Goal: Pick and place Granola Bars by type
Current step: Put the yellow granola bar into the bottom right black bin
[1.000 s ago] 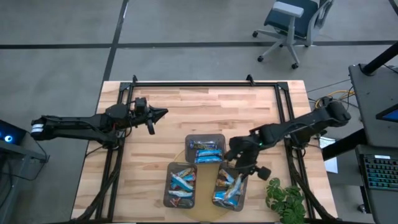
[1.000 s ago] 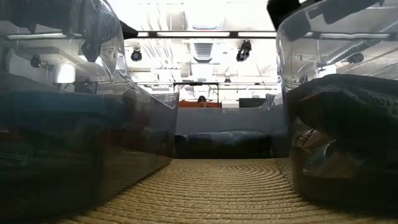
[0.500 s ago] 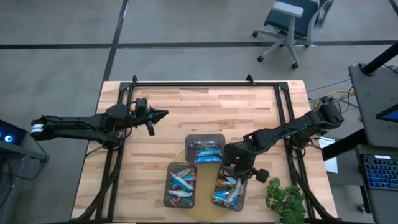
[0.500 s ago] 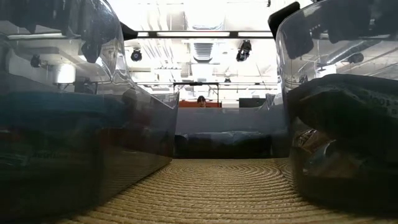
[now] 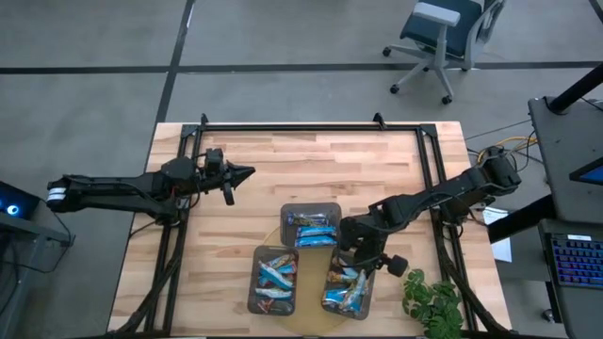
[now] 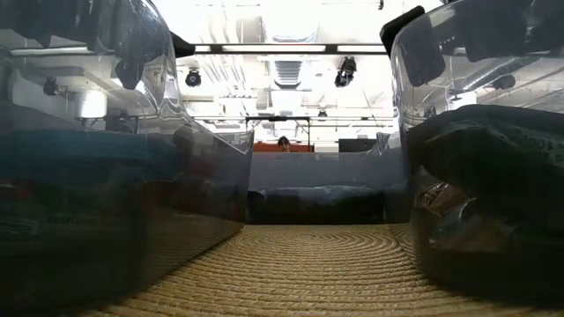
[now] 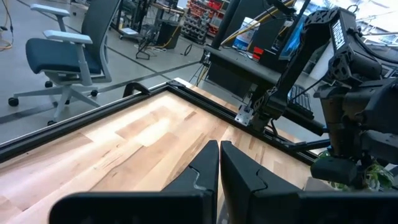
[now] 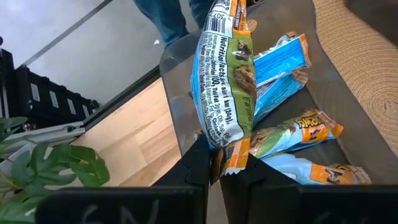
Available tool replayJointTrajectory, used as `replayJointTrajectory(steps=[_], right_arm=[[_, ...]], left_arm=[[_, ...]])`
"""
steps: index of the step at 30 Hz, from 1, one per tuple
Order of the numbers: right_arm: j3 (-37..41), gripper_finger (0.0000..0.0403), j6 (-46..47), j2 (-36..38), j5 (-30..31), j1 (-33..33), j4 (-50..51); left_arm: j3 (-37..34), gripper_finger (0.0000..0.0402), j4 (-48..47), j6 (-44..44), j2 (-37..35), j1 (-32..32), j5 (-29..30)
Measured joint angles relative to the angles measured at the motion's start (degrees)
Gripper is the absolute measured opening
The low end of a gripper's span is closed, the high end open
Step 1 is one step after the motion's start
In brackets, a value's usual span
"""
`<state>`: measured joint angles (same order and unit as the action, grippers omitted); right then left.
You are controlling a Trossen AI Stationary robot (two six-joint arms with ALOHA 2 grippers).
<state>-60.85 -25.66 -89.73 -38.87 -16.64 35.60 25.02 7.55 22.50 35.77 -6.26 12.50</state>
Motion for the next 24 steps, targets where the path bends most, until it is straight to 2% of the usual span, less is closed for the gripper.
replayJointTrajectory(steps=[24], right_arm=[[2.07, 0.0017, 0.84, -0.02, 1.56, 0.00, -0.38]], left_arm=[[0.00, 0.0000, 0.07, 0.00, 0.00, -0.02, -0.01]])
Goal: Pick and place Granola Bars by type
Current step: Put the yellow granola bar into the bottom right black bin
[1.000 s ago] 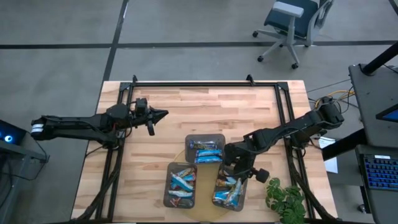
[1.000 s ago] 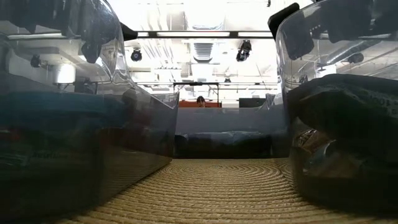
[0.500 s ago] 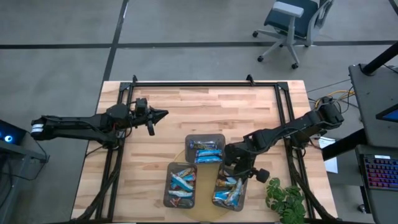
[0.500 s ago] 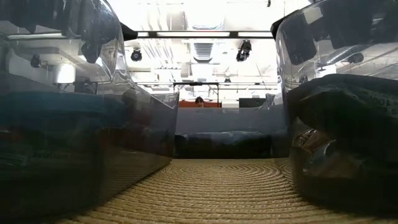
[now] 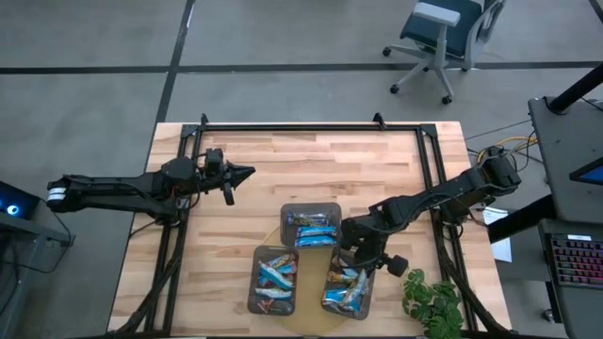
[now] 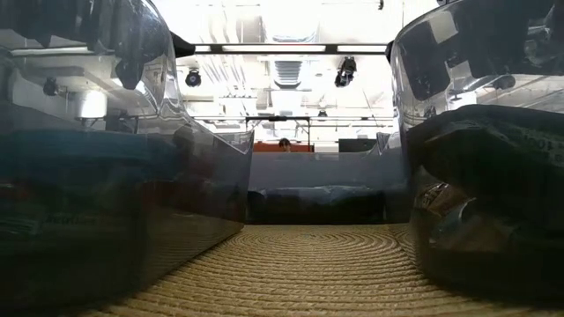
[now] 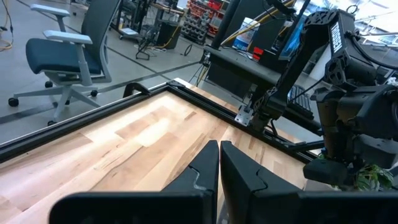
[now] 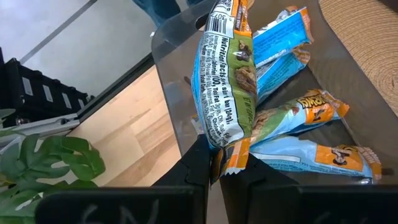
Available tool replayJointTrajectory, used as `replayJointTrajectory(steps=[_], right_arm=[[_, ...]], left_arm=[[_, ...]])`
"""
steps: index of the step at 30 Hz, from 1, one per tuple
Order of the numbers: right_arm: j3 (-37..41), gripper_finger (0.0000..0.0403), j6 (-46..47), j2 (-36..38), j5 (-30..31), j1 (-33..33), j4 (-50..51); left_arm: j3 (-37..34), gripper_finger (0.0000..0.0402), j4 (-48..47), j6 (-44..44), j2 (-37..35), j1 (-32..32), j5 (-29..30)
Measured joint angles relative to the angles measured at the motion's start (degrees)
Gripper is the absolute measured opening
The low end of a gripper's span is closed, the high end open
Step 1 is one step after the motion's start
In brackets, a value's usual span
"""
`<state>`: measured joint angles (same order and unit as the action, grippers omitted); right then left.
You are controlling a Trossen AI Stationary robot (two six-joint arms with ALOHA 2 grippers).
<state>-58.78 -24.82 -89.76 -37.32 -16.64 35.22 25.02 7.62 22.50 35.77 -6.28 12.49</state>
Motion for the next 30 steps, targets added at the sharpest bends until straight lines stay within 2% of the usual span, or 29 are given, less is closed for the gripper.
replayJointTrajectory(steps=[20, 30], right_arm=[[0.34, 0.0020, 4.52, -0.02, 0.03, 0.02, -1.67], [0.74, 0.0085, 6.87, -0.04, 1.50, 0.02, -1.68]], left_arm=[[0.00, 0.0000, 0.02, 0.00, 0.00, 0.02, 0.00], [0.00, 0.0000, 0.02, 0.00, 0.00, 0.00, 0.00]])
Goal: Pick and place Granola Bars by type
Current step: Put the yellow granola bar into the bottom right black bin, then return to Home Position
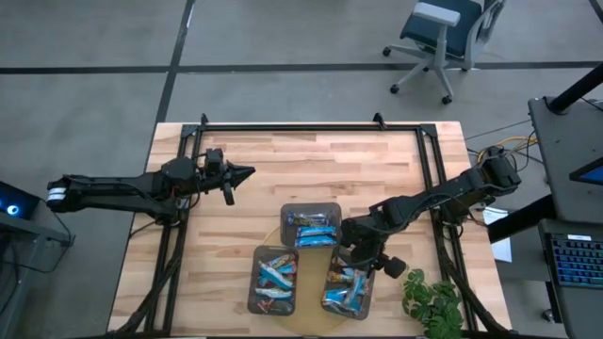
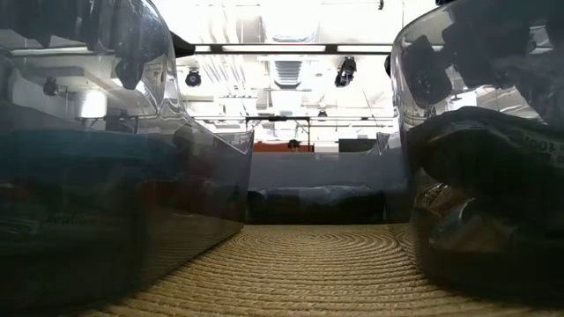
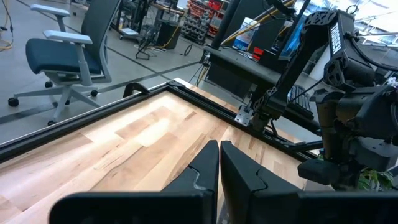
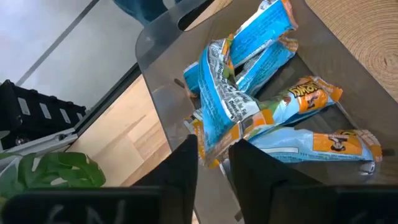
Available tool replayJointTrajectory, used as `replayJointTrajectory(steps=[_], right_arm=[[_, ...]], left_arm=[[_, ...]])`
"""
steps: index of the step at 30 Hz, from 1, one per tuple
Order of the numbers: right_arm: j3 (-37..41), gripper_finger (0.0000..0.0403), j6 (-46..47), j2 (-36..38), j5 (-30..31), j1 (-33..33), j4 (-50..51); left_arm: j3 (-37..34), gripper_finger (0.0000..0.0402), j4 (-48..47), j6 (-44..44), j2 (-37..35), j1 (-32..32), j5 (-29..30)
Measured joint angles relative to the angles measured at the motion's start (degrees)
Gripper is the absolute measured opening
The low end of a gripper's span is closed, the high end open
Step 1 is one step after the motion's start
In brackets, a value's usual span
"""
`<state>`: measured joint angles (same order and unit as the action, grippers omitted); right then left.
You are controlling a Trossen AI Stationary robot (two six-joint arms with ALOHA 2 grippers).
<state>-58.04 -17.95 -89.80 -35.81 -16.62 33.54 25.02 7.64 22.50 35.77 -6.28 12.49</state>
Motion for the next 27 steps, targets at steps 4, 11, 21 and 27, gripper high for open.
replayJointTrajectory(steps=[4, 11, 21, 27], right_arm=[[0.00, 0.0106, -0.03, 0.00, 0.04, 0.02, 0.01], [0.00, 0.0113, -0.03, 0.00, 2.66, 0.02, 0.17], [0.00, 0.0113, -0.22, 0.04, 9.18, 0.81, 0.20], [-1.15, 0.0097, 0.64, 0.54, 10.17, 1.84, 0.80]], left_arm=[[0.00, 0.0000, 0.00, 0.00, 0.00, 0.02, 0.00], [0.02, 0.0000, 0.00, 0.00, 0.00, 0.02, 0.00], [0.02, 0.0000, 0.00, 0.00, 0.00, 0.02, 0.00], [0.02, 0.0000, 0.00, 0.00, 0.00, 0.01, -0.61]])
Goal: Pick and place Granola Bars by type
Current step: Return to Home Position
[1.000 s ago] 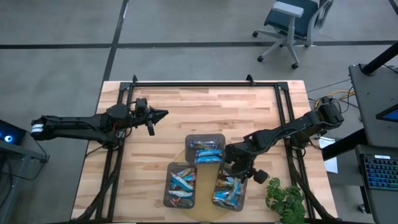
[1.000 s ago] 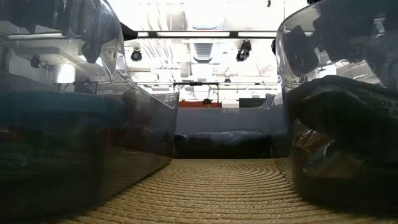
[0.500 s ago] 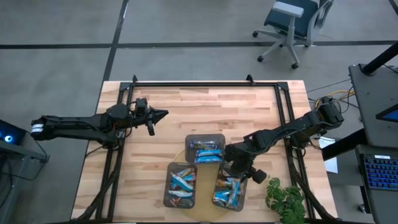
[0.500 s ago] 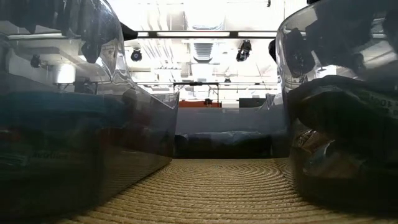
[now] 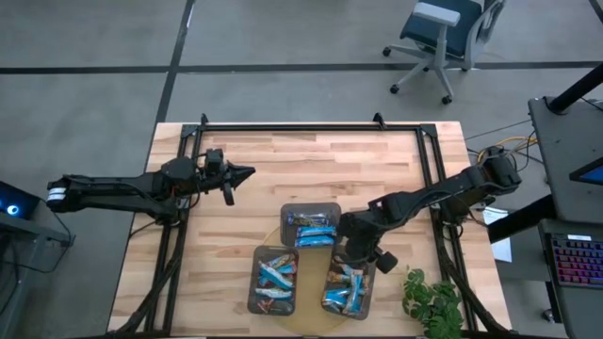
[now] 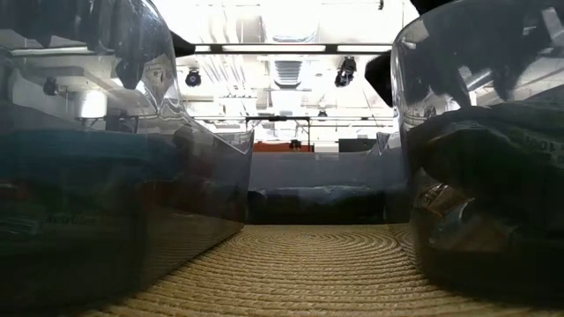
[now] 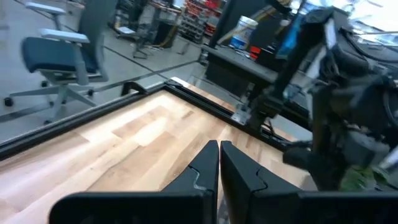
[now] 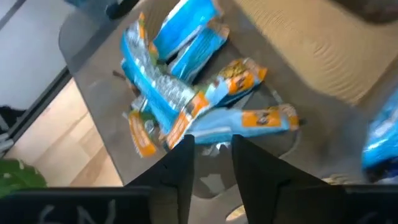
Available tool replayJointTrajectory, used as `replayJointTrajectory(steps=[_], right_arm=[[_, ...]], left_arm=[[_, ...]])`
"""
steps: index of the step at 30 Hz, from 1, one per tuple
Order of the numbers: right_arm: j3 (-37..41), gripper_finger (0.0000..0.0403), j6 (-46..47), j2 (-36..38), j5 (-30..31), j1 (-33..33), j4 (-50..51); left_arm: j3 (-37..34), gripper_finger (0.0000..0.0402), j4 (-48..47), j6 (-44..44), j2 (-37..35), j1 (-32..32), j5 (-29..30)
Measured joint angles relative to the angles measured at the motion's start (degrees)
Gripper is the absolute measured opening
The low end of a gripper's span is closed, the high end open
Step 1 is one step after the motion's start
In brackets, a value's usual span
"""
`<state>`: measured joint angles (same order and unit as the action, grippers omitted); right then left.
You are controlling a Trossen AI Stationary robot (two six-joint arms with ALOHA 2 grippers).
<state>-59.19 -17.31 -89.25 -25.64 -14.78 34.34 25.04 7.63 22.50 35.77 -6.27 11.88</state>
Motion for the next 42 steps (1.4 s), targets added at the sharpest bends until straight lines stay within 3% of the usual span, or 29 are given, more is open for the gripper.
replayJointTrajectory(steps=[7, 15, 29, 42], right_arm=[[-2.20, 0.0020, 0.81, 3.12, 2.31, 0.29, 0.19], [-0.88, 0.0008, 4.58, 10.48, 5.48, 4.96, -1.45], [15.67, 0.0008, 12.79, 24.29, 7.72, 22.64, -37.13], [32.30, 0.0008, 17.58, 38.67, 7.71, 31.15, -50.27]], left_arm=[[0.17, 0.0000, 0.31, -2.33, -0.02, 0.01, -3.92], [1.70, 0.0000, 1.40, -7.87, 0.00, 0.01, -3.91], [4.69, 0.0000, -0.29, -12.29, -1.02, 0.01, -5.64], [4.61, 0.0000, -3.48, -13.33, -3.76, 0.01, -5.21]])
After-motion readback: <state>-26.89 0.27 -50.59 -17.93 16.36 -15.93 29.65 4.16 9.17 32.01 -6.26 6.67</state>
